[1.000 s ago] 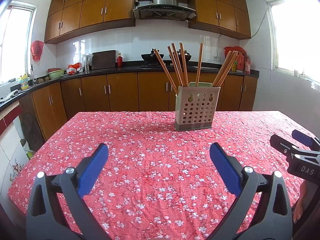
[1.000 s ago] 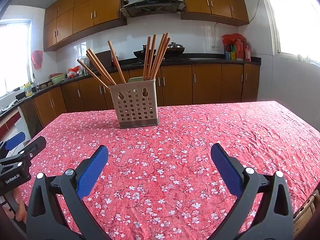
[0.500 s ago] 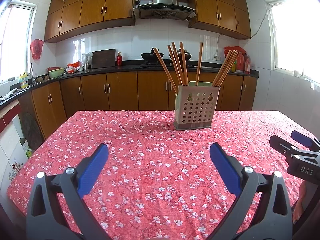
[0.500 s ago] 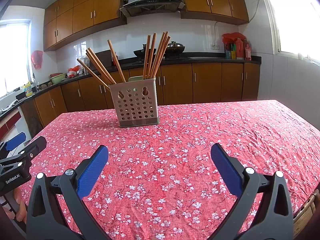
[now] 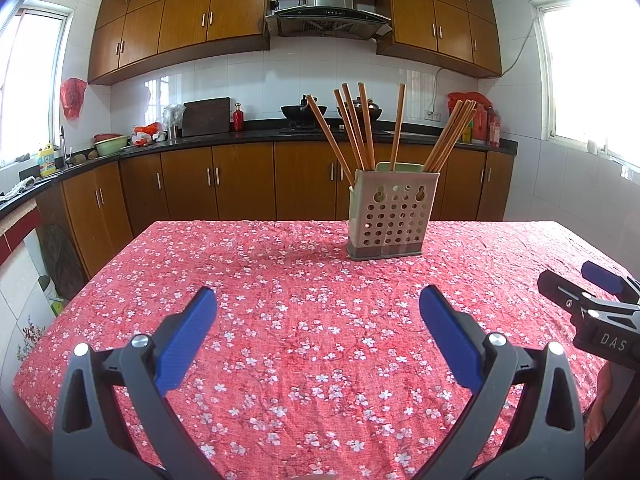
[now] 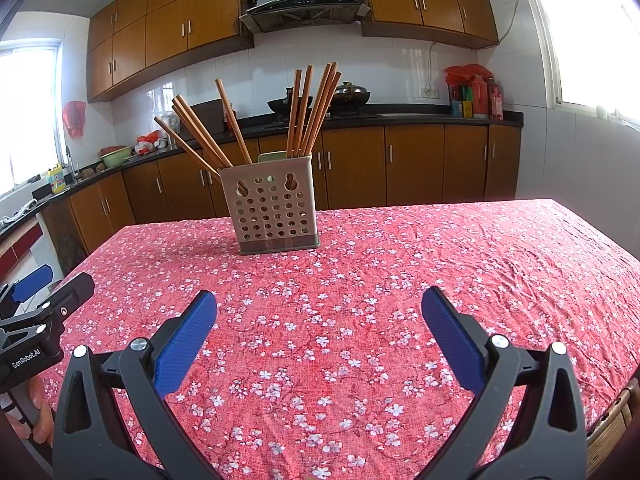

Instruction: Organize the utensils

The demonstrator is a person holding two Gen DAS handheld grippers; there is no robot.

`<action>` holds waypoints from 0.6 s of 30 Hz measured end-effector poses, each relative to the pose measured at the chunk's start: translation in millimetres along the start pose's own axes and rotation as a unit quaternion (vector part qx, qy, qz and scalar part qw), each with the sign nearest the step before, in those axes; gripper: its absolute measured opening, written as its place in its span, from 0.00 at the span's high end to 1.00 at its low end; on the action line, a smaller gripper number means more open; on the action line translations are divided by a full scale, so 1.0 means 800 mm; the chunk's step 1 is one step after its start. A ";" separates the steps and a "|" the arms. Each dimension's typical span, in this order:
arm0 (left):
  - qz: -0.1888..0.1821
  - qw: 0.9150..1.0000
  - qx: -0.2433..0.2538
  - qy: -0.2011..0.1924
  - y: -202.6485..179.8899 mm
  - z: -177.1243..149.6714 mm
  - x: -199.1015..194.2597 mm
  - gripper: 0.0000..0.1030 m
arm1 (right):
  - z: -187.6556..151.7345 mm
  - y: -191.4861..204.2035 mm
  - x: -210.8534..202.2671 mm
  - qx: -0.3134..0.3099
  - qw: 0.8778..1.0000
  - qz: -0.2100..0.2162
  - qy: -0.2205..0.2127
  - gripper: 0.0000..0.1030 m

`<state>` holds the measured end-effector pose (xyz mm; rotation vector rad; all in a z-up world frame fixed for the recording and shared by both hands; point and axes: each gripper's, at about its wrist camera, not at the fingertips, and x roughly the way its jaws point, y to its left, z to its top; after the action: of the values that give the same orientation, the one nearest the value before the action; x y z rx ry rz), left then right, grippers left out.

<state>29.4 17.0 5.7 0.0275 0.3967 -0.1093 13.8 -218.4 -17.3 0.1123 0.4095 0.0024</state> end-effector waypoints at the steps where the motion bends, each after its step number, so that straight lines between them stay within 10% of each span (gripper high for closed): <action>1: 0.000 1.000 0.000 0.000 0.000 0.000 0.000 0.04 | 0.000 0.000 0.001 0.000 1.000 0.000 0.000 0.02; 18: -0.002 1.000 -0.001 0.003 -0.001 -0.004 0.004 0.04 | 0.001 0.000 0.001 0.000 1.000 0.001 0.001 0.02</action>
<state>30.9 15.8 1.8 0.0252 0.4035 -0.1130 15.0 -218.7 -17.1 0.1134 0.4111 0.0035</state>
